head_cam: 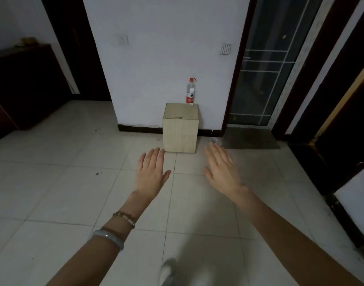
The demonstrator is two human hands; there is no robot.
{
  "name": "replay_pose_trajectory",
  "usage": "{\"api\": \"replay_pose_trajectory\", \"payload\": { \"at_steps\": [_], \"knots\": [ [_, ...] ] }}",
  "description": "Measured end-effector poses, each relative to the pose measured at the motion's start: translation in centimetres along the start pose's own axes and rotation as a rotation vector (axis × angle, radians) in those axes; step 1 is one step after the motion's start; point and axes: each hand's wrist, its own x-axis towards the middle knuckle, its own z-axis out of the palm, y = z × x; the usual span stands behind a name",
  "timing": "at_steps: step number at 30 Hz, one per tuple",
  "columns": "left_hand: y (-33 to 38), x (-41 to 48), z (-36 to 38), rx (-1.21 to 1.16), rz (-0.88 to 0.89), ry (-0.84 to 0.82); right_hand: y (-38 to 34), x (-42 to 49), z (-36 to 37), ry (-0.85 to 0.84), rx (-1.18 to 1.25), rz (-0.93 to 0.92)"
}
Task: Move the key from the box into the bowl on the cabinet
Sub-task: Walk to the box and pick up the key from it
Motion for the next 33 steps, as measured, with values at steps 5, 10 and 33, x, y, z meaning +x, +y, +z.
{"api": "replay_pose_trajectory", "payload": {
  "at_steps": [5,10,33],
  "knots": [
    [-2.1,6.4,3.6,-0.001,-0.009,-0.002,2.9,6.1,4.0,-0.001,0.003,0.034],
    [-5.7,14.3,7.2,-0.021,-0.028,-0.021,5.8,14.2,7.7,-0.016,0.002,0.032],
    [-11.8,51.3,24.3,-0.106,-0.019,-0.049,24.0,48.4,23.0,-0.004,0.032,0.018]
  ]
}}
